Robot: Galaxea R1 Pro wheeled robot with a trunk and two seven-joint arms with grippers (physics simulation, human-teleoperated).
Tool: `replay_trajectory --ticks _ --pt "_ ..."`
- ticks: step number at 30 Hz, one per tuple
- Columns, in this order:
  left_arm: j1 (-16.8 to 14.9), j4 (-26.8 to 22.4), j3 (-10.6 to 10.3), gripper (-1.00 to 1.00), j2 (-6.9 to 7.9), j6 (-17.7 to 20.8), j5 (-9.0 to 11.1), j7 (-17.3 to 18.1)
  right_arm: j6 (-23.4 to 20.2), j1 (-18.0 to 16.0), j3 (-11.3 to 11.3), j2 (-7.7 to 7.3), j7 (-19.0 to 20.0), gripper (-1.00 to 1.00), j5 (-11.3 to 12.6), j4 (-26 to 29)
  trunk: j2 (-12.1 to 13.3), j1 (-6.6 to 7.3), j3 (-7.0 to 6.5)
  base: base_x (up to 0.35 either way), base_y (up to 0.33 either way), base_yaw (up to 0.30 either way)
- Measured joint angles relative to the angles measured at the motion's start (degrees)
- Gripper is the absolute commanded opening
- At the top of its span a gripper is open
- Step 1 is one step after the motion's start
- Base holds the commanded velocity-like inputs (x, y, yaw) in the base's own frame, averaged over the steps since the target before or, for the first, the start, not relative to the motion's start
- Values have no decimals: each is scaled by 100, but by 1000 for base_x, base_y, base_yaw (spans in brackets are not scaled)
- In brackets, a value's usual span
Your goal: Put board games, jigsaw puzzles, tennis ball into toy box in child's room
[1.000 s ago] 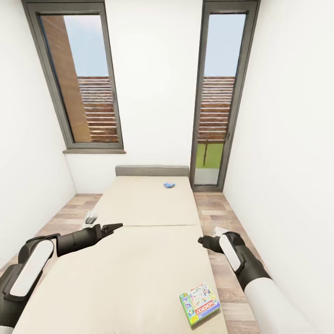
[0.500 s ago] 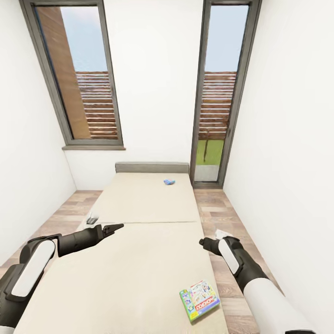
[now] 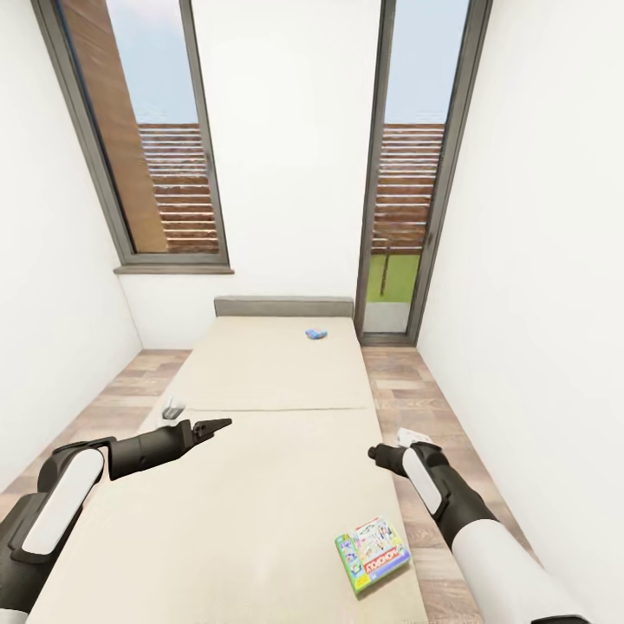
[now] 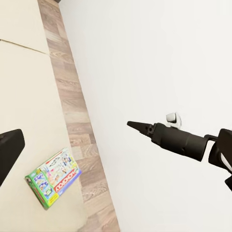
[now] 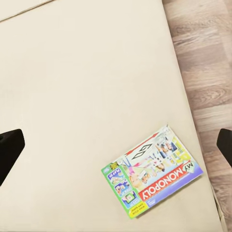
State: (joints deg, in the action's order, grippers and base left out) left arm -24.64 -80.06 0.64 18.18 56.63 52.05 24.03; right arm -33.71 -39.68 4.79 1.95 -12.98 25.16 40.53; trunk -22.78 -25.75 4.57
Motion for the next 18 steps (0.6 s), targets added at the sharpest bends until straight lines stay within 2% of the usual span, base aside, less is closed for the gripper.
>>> replay_trajectory --ticks 18 --pt "0 0 0 100 -7 -6 0 -4 10 0 47 -7 -1 100 -1 0 0 0 171 0 0 0"
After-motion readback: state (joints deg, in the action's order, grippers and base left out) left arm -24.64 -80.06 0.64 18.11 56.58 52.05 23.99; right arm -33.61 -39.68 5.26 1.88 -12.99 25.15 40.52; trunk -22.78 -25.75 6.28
